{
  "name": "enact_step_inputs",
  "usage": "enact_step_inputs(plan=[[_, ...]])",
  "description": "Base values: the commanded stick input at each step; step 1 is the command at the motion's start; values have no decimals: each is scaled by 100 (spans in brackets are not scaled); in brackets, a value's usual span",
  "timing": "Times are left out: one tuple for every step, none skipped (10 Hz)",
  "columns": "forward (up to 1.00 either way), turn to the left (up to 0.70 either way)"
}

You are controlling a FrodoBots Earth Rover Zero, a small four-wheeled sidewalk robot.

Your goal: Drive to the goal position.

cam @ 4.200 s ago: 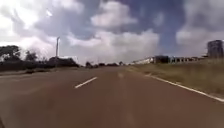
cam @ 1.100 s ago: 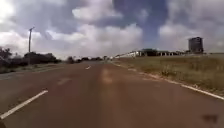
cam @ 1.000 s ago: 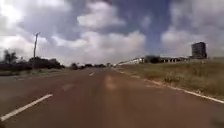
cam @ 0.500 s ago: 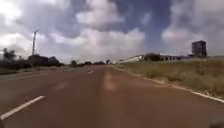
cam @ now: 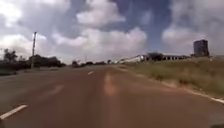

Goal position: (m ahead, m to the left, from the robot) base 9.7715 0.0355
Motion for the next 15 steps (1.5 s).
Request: enact_step_inputs(plan=[[100,0],[100,0],[100,0],[100,0],[100,0],[100,0],[100,0],[100,0],[100,0],[100,0],[100,0],[100,0],[100,0],[100,0],[100,0]])
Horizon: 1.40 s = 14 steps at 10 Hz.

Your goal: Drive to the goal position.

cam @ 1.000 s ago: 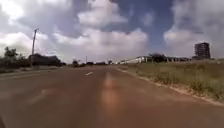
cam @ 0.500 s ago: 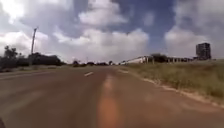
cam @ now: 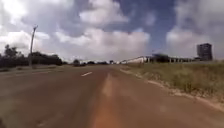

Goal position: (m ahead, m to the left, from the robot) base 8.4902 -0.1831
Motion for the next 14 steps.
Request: enact_step_inputs(plan=[[100,0],[100,0],[100,0],[100,0],[100,0],[100,0],[100,0],[100,0],[100,0],[100,0],[100,0],[100,0],[100,0],[100,0]])
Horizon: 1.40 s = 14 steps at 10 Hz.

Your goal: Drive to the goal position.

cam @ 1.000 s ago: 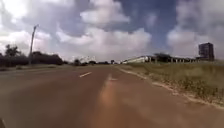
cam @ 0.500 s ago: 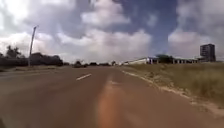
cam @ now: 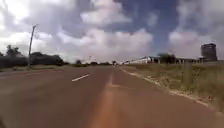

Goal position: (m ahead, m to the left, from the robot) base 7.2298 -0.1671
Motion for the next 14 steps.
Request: enact_step_inputs(plan=[[100,0],[100,0],[100,0],[100,0],[100,0],[100,0],[100,0],[100,0],[100,0],[100,0],[100,0],[100,0],[100,0],[100,0]])
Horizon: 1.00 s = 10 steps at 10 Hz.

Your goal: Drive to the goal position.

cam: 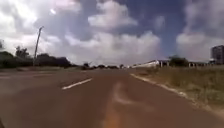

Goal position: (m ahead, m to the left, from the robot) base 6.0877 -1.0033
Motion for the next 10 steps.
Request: enact_step_inputs(plan=[[100,0],[100,0],[100,0],[100,0],[100,0],[100,0],[100,0],[100,0],[100,0],[100,0]])
